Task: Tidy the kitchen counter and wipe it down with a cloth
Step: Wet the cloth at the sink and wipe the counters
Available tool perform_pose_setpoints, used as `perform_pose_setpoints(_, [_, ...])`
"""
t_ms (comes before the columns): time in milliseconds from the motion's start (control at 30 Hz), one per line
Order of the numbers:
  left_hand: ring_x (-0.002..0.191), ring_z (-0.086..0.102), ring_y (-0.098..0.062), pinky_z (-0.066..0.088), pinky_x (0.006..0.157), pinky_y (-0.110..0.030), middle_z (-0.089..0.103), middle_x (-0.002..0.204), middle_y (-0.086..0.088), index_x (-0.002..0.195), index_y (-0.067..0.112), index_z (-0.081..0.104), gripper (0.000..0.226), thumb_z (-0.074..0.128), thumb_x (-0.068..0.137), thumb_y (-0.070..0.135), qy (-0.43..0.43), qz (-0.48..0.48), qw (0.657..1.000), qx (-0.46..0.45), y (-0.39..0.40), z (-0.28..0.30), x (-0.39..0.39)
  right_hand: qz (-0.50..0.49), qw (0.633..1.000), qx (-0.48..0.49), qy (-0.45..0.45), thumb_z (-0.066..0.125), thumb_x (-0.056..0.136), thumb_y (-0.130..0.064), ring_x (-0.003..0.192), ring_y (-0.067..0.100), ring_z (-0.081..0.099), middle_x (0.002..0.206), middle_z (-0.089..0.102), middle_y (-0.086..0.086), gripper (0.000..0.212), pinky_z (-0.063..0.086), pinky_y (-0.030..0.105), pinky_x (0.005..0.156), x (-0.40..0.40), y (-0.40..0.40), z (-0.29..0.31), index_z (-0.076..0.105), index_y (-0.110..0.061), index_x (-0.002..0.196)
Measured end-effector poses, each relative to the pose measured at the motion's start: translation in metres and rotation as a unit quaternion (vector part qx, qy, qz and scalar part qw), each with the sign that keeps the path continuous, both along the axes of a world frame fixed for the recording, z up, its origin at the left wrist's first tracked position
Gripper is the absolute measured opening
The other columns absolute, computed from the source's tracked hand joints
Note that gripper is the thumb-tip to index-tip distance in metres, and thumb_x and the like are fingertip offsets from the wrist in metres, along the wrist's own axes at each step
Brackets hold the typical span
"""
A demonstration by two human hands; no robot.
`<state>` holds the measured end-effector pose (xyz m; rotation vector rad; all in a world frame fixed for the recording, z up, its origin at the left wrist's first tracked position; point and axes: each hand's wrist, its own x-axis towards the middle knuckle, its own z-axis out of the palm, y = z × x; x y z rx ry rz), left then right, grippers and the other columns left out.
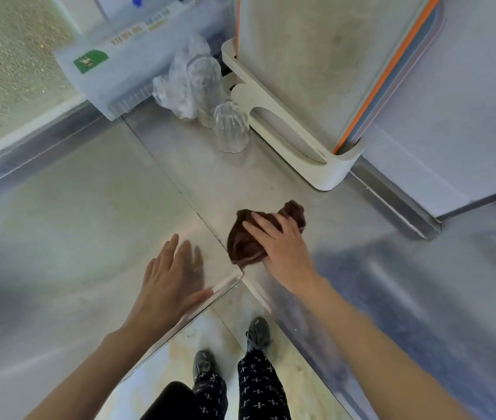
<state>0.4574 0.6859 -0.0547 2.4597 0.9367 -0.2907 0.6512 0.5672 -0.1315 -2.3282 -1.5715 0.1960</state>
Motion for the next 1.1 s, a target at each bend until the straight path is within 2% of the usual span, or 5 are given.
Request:
perform_pose_setpoints(167, [0.143, 0.008, -0.025, 0.013, 0.114, -0.037, 0.003, 0.156, -0.01, 0.144, 0.011, 0.011, 0.13, 0.012, 0.045, 0.095, 0.01, 0.01, 1.0, -0.008, 0.0, -0.001, -0.011, -0.28, 0.953, -0.031, 0.114, 0.053, 0.081, -0.006, 0.136, 0.033, 0.019, 0.153, 0.026, -0.005, 0.067, 0.008, 0.048, 0.116, 0.011, 0.026, 0.019, 0.035, -0.026, 0.142])
perform_pose_setpoints(467, [0.144, -0.004, -0.022, 0.009, 0.117, -0.039, -0.011, 0.155, -0.007, 0.146, 0.011, -0.003, 0.107, 0.044, 0.071, 0.072, 0.029, -0.024, 0.999, -0.028, -0.014, -0.006, -0.041, -0.134, 0.99, -0.022, 0.032, 0.072, 0.07, -0.003, 0.121, 0.039, 0.047, 0.138, 0.051, 0.002, 0.068, 0.03, 0.054, 0.106, -0.071, -0.024, 0.014, 0.052, -0.023, 0.132])
perform_pose_setpoints(700, [0.144, 0.002, -0.027, 0.012, 0.115, -0.04, -0.002, 0.155, -0.012, 0.145, 0.01, 0.004, 0.116, 0.037, 0.061, 0.084, -0.018, -0.055, 0.997, -0.054, -0.025, -0.007, -0.053, -0.528, 0.84, -0.048, 0.115, 0.046, 0.085, 0.004, 0.138, 0.036, 0.015, 0.155, 0.021, 0.001, 0.068, 0.005, 0.05, 0.117, -0.111, -0.077, 0.022, 0.028, -0.023, 0.145])
perform_pose_setpoints(933, [0.144, 0.005, -0.028, 0.011, 0.115, -0.038, 0.002, 0.155, -0.013, 0.145, 0.009, 0.01, 0.093, 0.055, 0.078, 0.057, -0.03, -0.093, 0.995, -0.023, -0.022, -0.011, -0.066, -0.24, 0.963, -0.039, 0.117, 0.047, 0.081, 0.011, 0.13, 0.04, 0.029, 0.149, 0.035, 0.001, 0.067, 0.021, 0.049, 0.114, -0.111, -0.075, 0.016, 0.044, -0.025, 0.137])
perform_pose_setpoints(1100, [0.144, -0.006, -0.029, 0.009, 0.115, -0.048, -0.009, 0.156, -0.011, 0.146, 0.021, 0.003, 0.101, 0.033, 0.069, 0.08, 0.021, -0.007, 0.997, 0.069, 0.002, -0.026, -0.083, -0.457, 0.866, 0.042, 0.197, 0.041, 0.081, 0.007, 0.125, 0.035, 0.039, 0.139, 0.048, 0.013, 0.055, 0.022, 0.038, 0.112, -0.064, -0.051, 0.034, 0.051, -0.015, 0.131])
